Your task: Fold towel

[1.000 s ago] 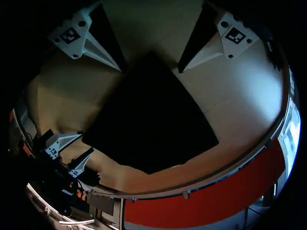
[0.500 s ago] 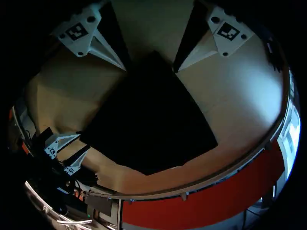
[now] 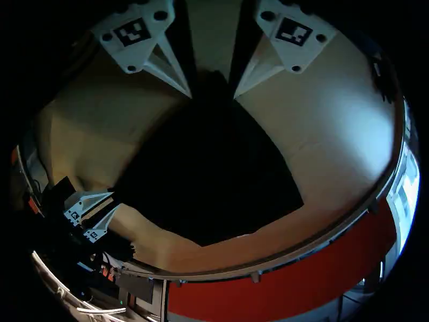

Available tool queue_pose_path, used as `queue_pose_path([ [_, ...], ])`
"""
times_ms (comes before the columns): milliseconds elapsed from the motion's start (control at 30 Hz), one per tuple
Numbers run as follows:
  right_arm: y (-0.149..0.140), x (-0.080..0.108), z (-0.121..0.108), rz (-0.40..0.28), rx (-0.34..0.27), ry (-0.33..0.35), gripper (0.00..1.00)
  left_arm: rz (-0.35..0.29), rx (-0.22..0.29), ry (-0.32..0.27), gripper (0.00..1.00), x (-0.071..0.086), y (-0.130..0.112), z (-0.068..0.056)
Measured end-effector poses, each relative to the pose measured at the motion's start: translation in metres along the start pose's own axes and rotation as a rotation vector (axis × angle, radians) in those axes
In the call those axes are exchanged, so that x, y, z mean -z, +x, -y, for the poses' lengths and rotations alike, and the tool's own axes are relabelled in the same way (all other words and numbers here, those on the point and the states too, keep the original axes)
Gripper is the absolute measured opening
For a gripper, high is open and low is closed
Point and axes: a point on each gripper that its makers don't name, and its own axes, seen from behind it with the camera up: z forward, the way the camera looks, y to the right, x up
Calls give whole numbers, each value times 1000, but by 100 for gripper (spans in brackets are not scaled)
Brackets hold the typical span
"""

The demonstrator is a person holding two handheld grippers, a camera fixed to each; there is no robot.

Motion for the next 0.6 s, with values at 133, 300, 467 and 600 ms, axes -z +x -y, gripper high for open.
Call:
queue_pose_path([
  [133, 0, 1, 0, -1, -4, -5, 9, 4, 12, -1, 19, 0, 2, -2],
  [300, 0, 2, -2, -4, -14, -21, 7, 10, 36, -20, 17, 2, 4, -8],
  [467, -1, 5, -2, -10, -34, -18, 7, 10, 65, -38, 16, 5, 7, -10],
  [600, 1, 10, -2, -21, -37, -19, 7, -1, 76, -34, 14, 10, 14, -9],
])
